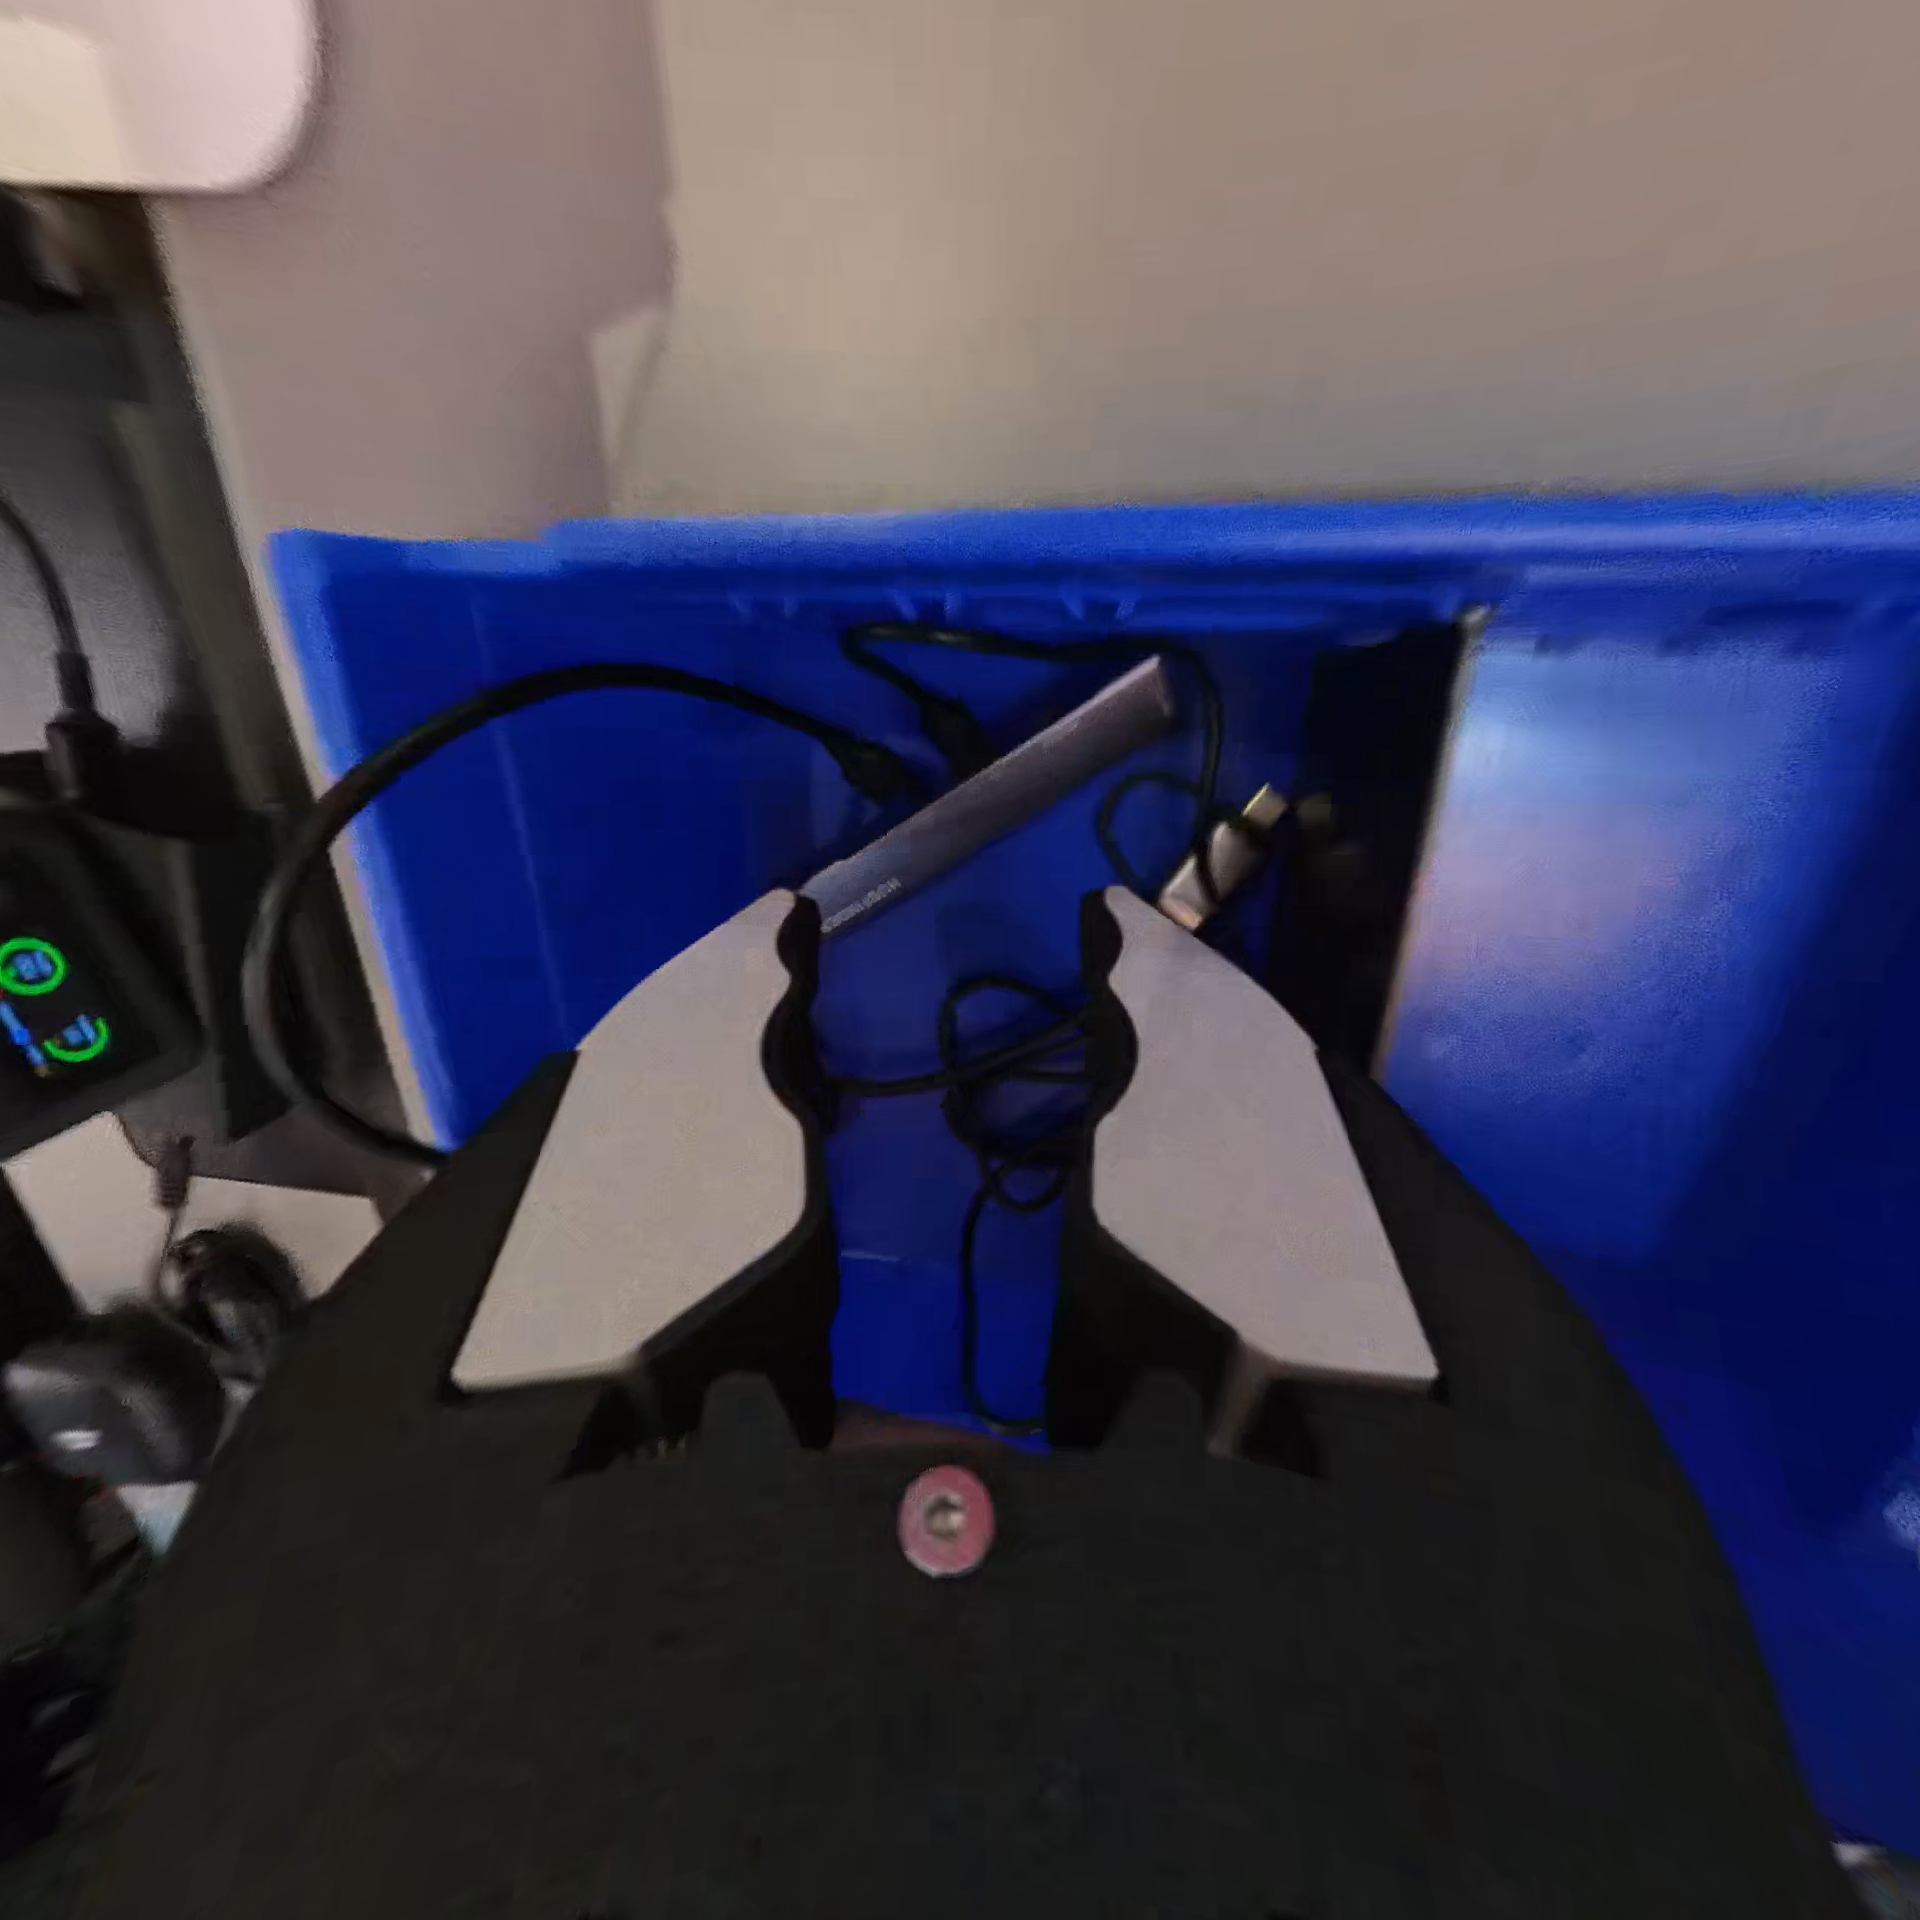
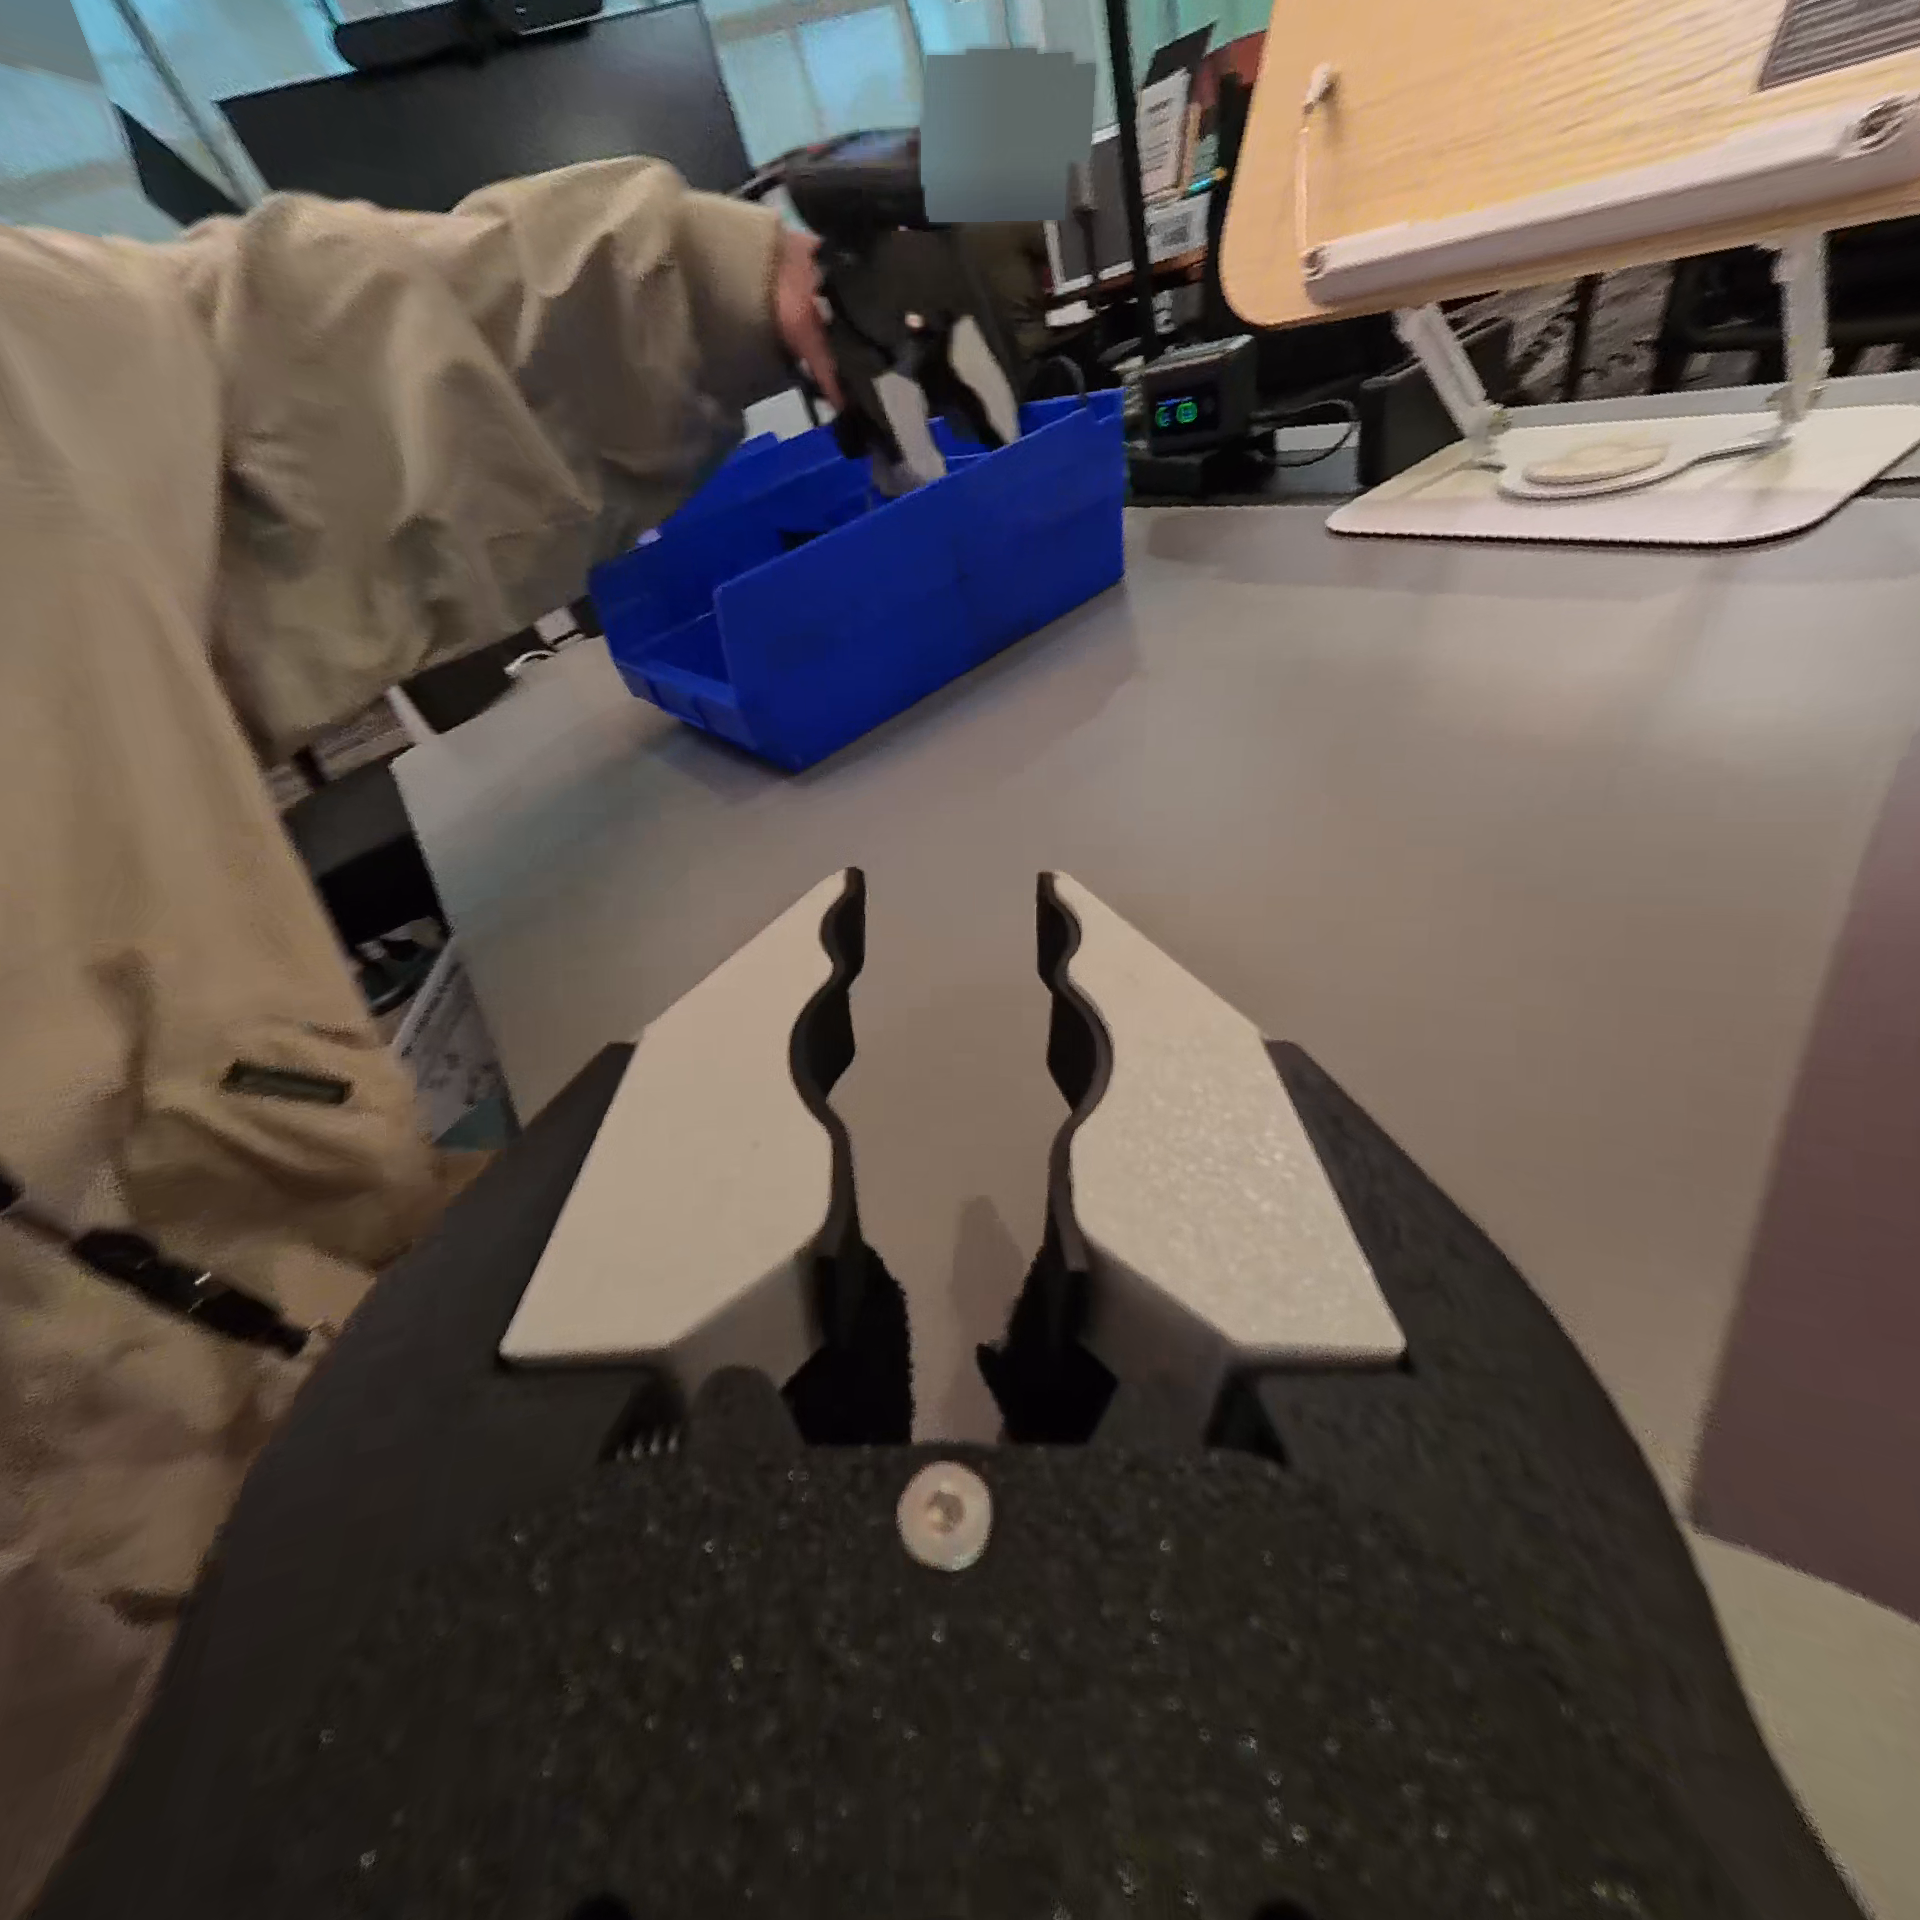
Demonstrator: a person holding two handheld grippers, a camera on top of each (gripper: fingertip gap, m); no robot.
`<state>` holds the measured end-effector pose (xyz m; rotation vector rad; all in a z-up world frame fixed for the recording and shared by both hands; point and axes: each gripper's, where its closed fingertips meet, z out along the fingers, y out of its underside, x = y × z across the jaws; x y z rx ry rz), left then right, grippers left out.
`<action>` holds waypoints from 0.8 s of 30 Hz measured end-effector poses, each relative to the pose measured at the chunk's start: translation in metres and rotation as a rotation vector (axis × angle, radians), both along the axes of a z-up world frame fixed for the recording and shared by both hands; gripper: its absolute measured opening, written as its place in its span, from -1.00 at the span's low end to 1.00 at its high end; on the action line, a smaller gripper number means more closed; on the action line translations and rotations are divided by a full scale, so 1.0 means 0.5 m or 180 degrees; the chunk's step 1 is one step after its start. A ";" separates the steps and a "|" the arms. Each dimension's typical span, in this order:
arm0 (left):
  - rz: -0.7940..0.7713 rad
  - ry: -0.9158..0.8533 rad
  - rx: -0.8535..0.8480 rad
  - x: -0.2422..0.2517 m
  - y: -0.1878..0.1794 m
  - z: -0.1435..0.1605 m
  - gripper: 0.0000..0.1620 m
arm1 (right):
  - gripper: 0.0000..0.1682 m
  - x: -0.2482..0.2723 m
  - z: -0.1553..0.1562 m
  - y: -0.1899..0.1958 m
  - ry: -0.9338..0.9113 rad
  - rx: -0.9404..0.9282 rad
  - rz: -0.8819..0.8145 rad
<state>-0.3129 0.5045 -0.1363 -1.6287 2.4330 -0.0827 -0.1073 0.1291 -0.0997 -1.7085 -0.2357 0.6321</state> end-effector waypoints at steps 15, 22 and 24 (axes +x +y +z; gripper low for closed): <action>-0.0740 0.0650 -0.0132 0.008 0.021 -0.111 -0.54 | -0.60 -0.029 -0.005 -0.023 0.0346 -0.0098 0.0530; -0.0674 0.0466 0.0208 -0.013 0.041 -0.070 -0.80 | -0.61 -0.040 0.005 -0.028 0.0510 -0.0091 0.0657; -0.0581 0.0341 0.0361 -0.023 0.046 -0.038 -0.85 | -0.61 -0.040 0.010 -0.027 0.0499 -0.0068 0.0654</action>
